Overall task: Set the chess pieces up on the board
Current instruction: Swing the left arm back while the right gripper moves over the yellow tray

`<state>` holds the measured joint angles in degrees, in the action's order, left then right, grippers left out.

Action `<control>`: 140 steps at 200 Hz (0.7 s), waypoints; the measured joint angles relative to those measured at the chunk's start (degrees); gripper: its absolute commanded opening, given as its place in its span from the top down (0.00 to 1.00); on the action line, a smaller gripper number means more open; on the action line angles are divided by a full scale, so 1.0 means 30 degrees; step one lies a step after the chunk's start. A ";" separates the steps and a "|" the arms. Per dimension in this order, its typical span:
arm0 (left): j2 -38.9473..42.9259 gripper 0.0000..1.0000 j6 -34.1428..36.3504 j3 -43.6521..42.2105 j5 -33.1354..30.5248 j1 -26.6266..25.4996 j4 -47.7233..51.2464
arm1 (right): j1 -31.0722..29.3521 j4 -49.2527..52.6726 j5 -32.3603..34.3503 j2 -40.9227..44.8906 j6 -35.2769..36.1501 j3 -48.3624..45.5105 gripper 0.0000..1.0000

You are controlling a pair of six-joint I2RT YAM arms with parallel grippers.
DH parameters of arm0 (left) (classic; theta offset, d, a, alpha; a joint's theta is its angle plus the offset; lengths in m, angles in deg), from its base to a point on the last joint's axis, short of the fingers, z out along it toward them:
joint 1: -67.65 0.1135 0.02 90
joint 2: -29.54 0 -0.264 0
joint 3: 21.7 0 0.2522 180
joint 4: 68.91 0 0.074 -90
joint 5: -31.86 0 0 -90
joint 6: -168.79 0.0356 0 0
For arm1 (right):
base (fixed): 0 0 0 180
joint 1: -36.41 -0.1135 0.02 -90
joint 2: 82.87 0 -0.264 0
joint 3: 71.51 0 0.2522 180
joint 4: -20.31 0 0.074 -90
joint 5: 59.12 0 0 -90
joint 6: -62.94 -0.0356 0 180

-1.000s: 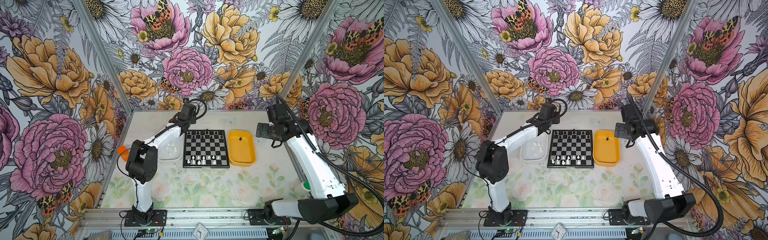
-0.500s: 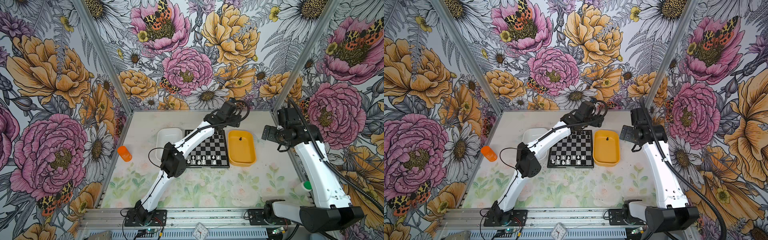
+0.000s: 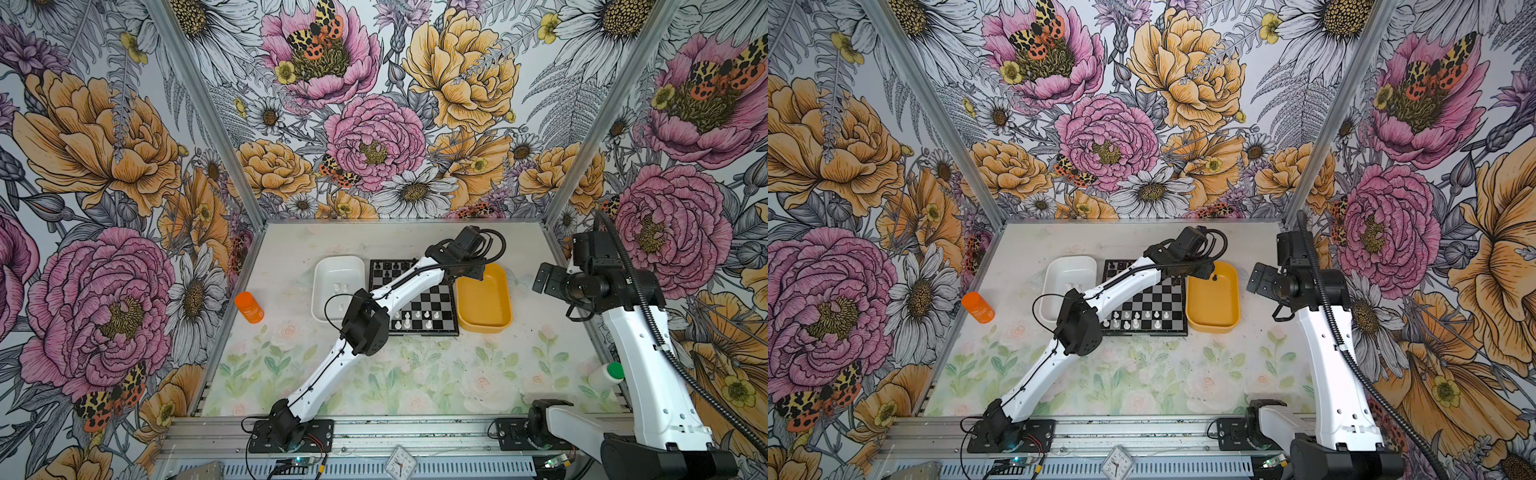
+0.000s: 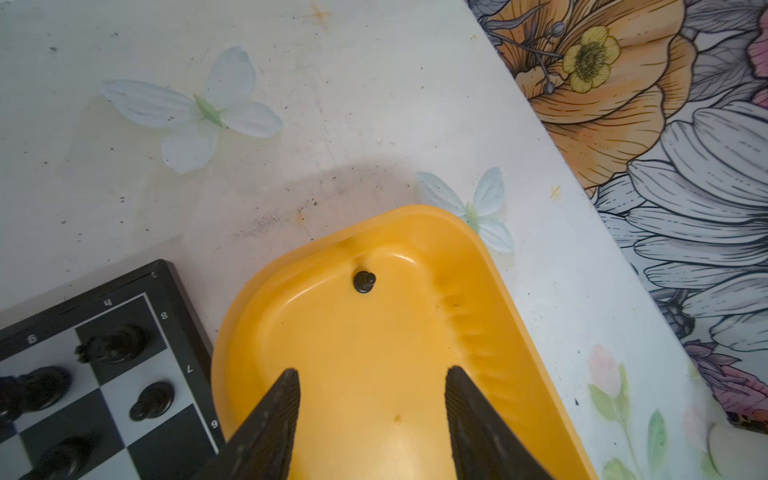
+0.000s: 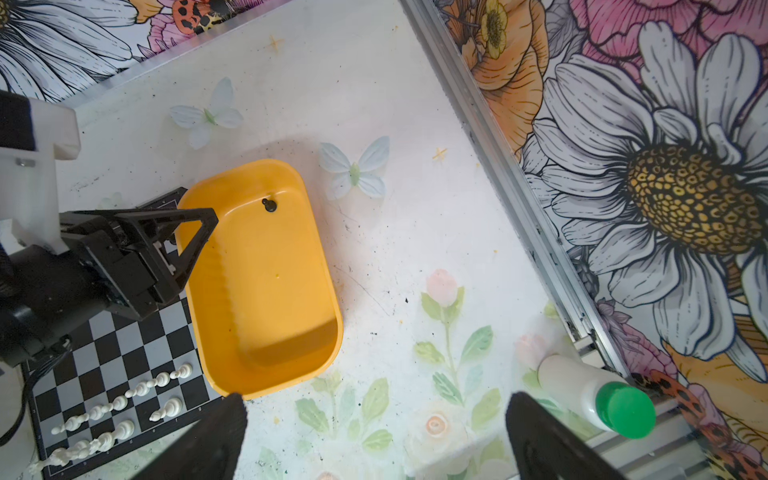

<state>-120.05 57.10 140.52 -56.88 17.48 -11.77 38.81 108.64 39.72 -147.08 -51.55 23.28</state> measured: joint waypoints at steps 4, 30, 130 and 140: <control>-0.0051 0.43 -0.0073 0.0117 0.0051 -0.0066 -0.0022 | 0.0051 0.0007 -0.0051 0.0022 0.0036 -0.0058 0.00; -0.0291 0.43 -0.0364 0.0590 0.0168 -0.0350 -0.0124 | 0.0219 -0.0102 -0.0357 0.0124 0.0182 -0.0554 0.00; 0.7227 0.16 0.0262 -0.6266 -0.4065 0.1399 -0.0153 | 0.0051 -0.5129 -0.3701 -0.5523 -0.0393 -0.2885 0.47; 0.8823 0.13 0.0270 -0.7395 -0.4597 0.1967 -0.0284 | -0.0255 -0.5340 -0.3716 -0.6579 -0.0437 -0.2535 0.48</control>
<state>-93.59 57.91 118.34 -70.68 23.38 -12.63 38.04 92.61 28.57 -166.81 -52.87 15.68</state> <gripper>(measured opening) 0.846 0.526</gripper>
